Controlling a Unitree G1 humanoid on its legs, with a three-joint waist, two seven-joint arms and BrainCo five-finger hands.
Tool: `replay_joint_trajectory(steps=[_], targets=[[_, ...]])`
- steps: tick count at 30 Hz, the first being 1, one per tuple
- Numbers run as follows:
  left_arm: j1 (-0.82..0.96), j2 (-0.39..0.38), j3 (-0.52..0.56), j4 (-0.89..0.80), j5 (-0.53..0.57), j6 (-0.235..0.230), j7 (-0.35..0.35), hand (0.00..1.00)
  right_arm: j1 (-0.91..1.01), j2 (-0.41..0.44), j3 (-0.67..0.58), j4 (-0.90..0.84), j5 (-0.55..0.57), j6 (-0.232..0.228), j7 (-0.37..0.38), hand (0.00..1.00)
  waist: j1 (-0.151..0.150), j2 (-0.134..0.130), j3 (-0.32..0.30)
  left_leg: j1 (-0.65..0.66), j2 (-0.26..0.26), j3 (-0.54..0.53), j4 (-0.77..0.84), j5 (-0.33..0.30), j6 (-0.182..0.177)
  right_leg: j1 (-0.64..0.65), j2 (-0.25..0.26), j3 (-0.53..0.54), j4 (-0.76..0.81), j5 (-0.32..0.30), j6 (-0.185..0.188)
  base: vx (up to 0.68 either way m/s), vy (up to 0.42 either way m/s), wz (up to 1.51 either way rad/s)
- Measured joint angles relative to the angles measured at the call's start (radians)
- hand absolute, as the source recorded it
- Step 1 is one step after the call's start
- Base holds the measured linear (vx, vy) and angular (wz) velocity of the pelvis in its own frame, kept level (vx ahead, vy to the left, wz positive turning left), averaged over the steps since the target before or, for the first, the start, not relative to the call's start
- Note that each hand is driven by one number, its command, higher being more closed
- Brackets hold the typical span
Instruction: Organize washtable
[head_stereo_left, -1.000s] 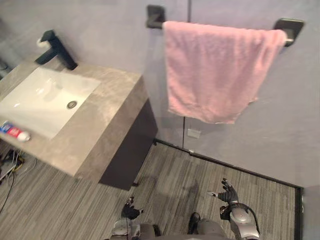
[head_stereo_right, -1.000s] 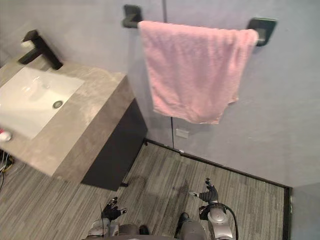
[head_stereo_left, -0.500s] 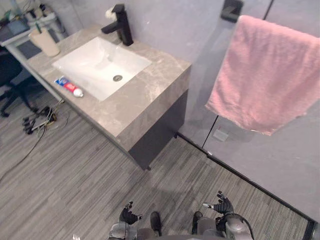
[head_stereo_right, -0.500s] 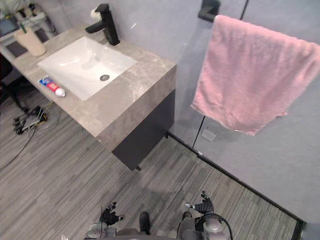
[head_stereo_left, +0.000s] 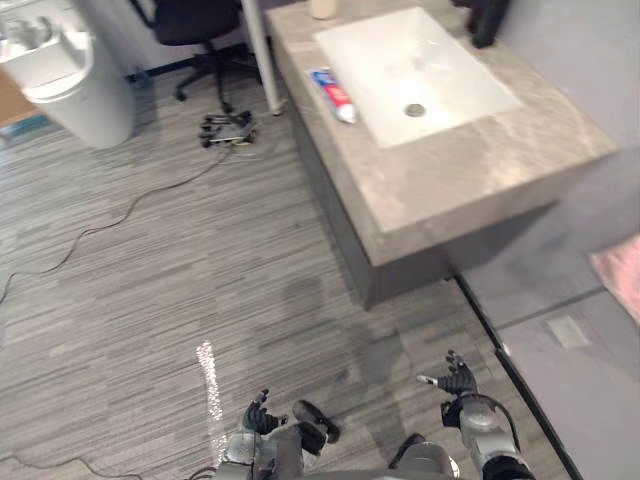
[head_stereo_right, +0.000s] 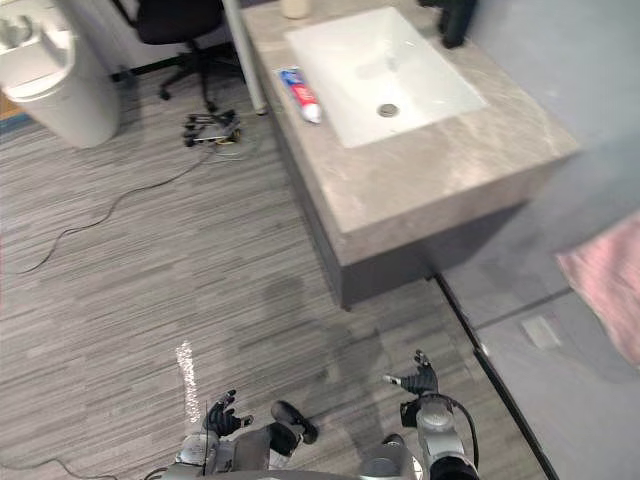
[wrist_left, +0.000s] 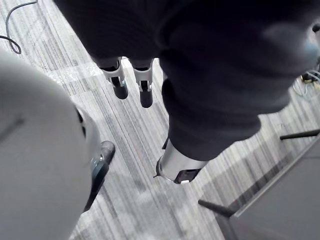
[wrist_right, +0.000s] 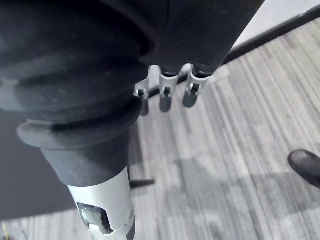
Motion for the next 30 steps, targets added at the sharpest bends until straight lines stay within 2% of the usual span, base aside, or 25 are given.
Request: replay_joint_trajectory(steps=[2,4,5,6,7,8,9,10,11,12,13,14,15,16,17,18,19,20,21,22,24,26,28,29,30], targets=[[0.002,0.008,0.001,0.009,0.017,0.000,-0.001,0.00,-0.003,0.024,0.017,0.000,-0.002,-0.001,0.000,0.00,0.003,-0.004,-0.001,-0.003,-0.027,-0.039,-0.003,-0.011,0.014,0.011,-0.017,-0.003,0.010,0.029,-0.003,0.00,0.166,0.51],[0.013,0.011,0.004,0.010,0.020,0.000,-0.001,0.00,-0.006,0.040,0.037,0.005,-0.012,-0.001,0.004,0.00,0.012,-0.005,0.000,0.000,-0.043,-0.064,0.016,-0.050,0.020,-0.003,-0.072,0.015,0.113,0.043,-0.006,0.03,0.163,0.34],[0.014,0.013,0.006,0.010,0.020,0.000,-0.001,0.00,-0.003,0.041,0.047,0.008,-0.021,0.001,0.005,0.00,0.028,-0.007,0.005,0.020,-0.058,-0.087,0.019,-0.087,0.003,-0.035,-0.125,0.074,0.241,0.048,-0.034,0.02,0.163,0.20],[0.015,0.014,0.008,0.011,0.021,0.001,0.000,0.00,0.001,0.039,0.054,0.007,-0.021,0.000,0.006,0.00,0.025,-0.006,0.012,0.039,-0.071,-0.102,0.010,-0.090,0.006,-0.063,-0.144,0.142,0.323,0.036,-0.082,0.03,0.158,0.43],[0.015,0.020,0.003,0.013,0.021,0.003,0.000,0.00,0.014,0.039,0.058,0.006,-0.020,-0.001,0.007,0.00,0.009,0.000,0.031,0.079,-0.092,-0.143,-0.025,-0.092,-0.003,-0.121,-0.109,0.304,0.452,-0.021,-0.087,0.01,0.151,0.68],[0.018,0.022,0.004,0.019,0.021,0.009,0.001,0.00,0.029,0.038,0.057,0.007,-0.020,-0.002,0.007,0.00,-0.006,0.013,0.043,0.132,-0.126,-0.192,-0.125,-0.088,-0.032,-0.200,-0.010,0.434,0.518,-0.072,-0.061,0.00,0.149,0.71],[0.022,0.022,0.014,0.027,0.021,0.009,0.002,0.00,0.039,0.043,0.056,0.009,-0.019,-0.003,0.007,0.00,-0.014,0.007,0.041,0.169,-0.151,-0.195,-0.166,-0.105,-0.051,-0.240,0.014,0.475,0.519,-0.090,-0.060,0.17,0.156,0.63],[0.018,0.034,0.033,0.014,0.020,0.009,0.002,0.00,0.073,0.066,0.045,-0.032,0.012,-0.012,0.007,0.00,-0.027,-0.043,0.064,0.186,-0.119,-0.275,0.093,-0.197,0.035,-0.334,0.019,0.487,0.600,-0.158,-0.054,0.28,0.105,0.35],[0.020,0.037,0.033,0.020,0.021,0.008,0.005,0.00,0.082,0.065,0.035,-0.050,0.020,-0.020,0.011,0.00,-0.030,-0.011,0.075,0.225,-0.102,-0.315,0.068,-0.257,-0.025,-0.359,0.047,0.467,0.598,-0.170,-0.069,0.37,0.098,0.27],[-0.010,0.046,0.041,0.051,0.017,0.016,0.002,0.00,0.056,0.056,0.032,-0.024,0.028,-0.022,0.010,0.00,-0.028,-0.055,0.100,0.258,-0.134,-0.333,0.081,-0.271,-0.037,-0.389,0.068,0.499,0.494,-0.170,-0.086,0.27,0.035,0.26],[-0.020,0.041,0.026,0.064,0.020,0.015,0.000,0.00,0.057,0.046,0.030,-0.018,0.034,-0.021,0.014,0.00,-0.037,-0.045,0.093,0.259,-0.134,-0.366,0.087,-0.277,-0.041,-0.423,0.126,0.498,0.374,-0.164,-0.080,0.23,0.031,0.51],[-0.022,0.038,0.021,0.066,0.020,0.014,-0.003,0.00,0.063,0.043,0.017,-0.021,0.037,-0.023,0.017,0.00,-0.045,-0.040,0.091,0.256,-0.133,-0.390,0.084,-0.279,-0.042,-0.438,0.154,0.509,0.316,-0.154,-0.070,0.27,-0.012,1.13],[-0.020,0.031,0.006,0.071,0.021,0.012,-0.005,0.00,0.081,0.035,-0.007,-0.014,0.035,-0.022,0.022,0.00,-0.063,-0.042,0.089,0.252,-0.137,-0.444,0.082,-0.284,-0.044,-0.454,0.194,0.567,0.243,-0.121,-0.060,0.44,-0.064,1.61],[-0.019,0.032,0.011,0.072,0.024,0.012,-0.007,0.00,0.133,0.036,-0.036,-0.006,0.039,-0.018,0.024,0.00,-0.058,-0.045,0.080,0.255,-0.136,-0.494,0.100,-0.310,-0.075,-0.474,0.218,0.613,0.269,-0.086,-0.105,0.48,-0.092,1.57],[-0.015,0.032,0.015,0.071,0.024,0.012,-0.006,0.00,0.152,0.034,-0.034,-0.007,0.037,-0.012,0.026,0.00,-0.058,-0.039,0.072,0.261,-0.127,-0.504,0.107,-0.326,-0.099,-0.470,0.232,0.601,0.289,-0.079,-0.121,0.47,-0.103,1.02],[-0.001,0.025,0.028,0.071,0.016,0.013,-0.004,0.00,0.166,0.030,-0.033,-0.003,0.036,-0.005,0.026,0.00,-0.054,-0.028,0.062,0.271,-0.115,-0.508,0.125,-0.333,-0.119,-0.453,0.250,0.587,0.280,-0.078,-0.123,0.47,-0.086,0.62],[0.020,0.030,0.061,0.064,0.020,0.013,-0.002,0.00,0.188,0.026,-0.026,-0.001,0.019,0.005,0.028,0.00,-0.059,-0.030,0.045,0.229,-0.075,-0.492,0.300,-0.333,-0.130,-0.390,0.287,0.570,0.222,-0.053,-0.144,0.50,-0.093,0.55],[0.018,0.022,0.091,0.057,0.020,0.017,0.000,0.00,0.204,0.026,-0.031,-0.003,0.012,0.010,0.029,0.00,-0.060,-0.007,0.047,0.174,-0.017,-0.465,0.488,-0.332,-0.130,-0.354,0.329,0.583,0.204,-0.015,-0.189,0.71,-0.033,0.08],[0.033,-0.002,0.123,0.030,0.016,0.021,0.000,0.00,0.202,-0.002,-0.032,-0.016,0.008,0.015,0.026,0.00,-0.044,0.047,0.042,0.105,0.071,-0.457,0.679,-0.259,-0.117,-0.308,0.369,0.597,0.160,-0.019,-0.208,0.46,0.002,-0.51],[0.040,-0.010,0.137,0.022,0.012,0.022,0.001,0.00,0.200,-0.003,-0.034,-0.023,0.008,0.015,0.023,0.00,-0.031,0.053,0.042,0.078,0.094,-0.457,0.753,-0.192,-0.111,-0.289,0.381,0.620,0.144,-0.020,-0.208,0.55,0.091,-0.92],[0.024,-0.024,0.150,0.013,0.009,0.018,0.002,0.00,0.190,0.011,-0.043,-0.021,0.010,0.016,0.019,0.00,-0.023,0.029,0.051,0.030,0.102,-0.480,0.769,-0.253,-0.130,-0.209,0.369,0.667,0.089,-0.018,-0.207,0.47,0.069,-0.60],[0.023,-0.037,0.156,-0.014,0.008,0.013,-0.002,0.00,0.191,0.040,-0.079,-0.021,0.010,0.016,0.015,0.00,-0.015,0.003,0.056,-0.017,0.103,-0.519,0.637,-0.265,-0.137,-0.139,0.356,0.703,0.045,-0.018,-0.207,0.47,0.097,-0.44],[0.020,-0.036,0.167,-0.035,0.007,0.010,0.001,0.00,0.190,0.051,-0.094,-0.022,0.010,0.016,0.002,0.00,0.014,-0.009,0.058,-0.072,0.096,-0.604,0.517,-0.261,-0.145,-0.108,0.353,0.745,0.030,-0.021,-0.202,0.31,0.172,-0.60],[0.018,-0.035,0.167,-0.036,0.004,0.008,0.001,0.00,0.191,0.057,-0.107,-0.022,0.010,0.015,-0.002,0.00,0.029,-0.010,0.057,-0.079,0.084,-0.661,0.422,-0.242,-0.173,-0.099,0.352,0.759,0.032,-0.031,-0.183,0.22,0.237,-0.75],[0.023,-0.043,0.168,-0.034,0.002,0.007,0.002,0.00,0.197,0.056,-0.118,-0.023,0.010,0.014,-0.002,0.00,0.038,-0.001,0.051,-0.075,0.083,-0.736,0.273,-0.165,-0.200,-0.096,0.363,0.780,0.038,-0.064,-0.128,0.19,0.312,-0.93]])
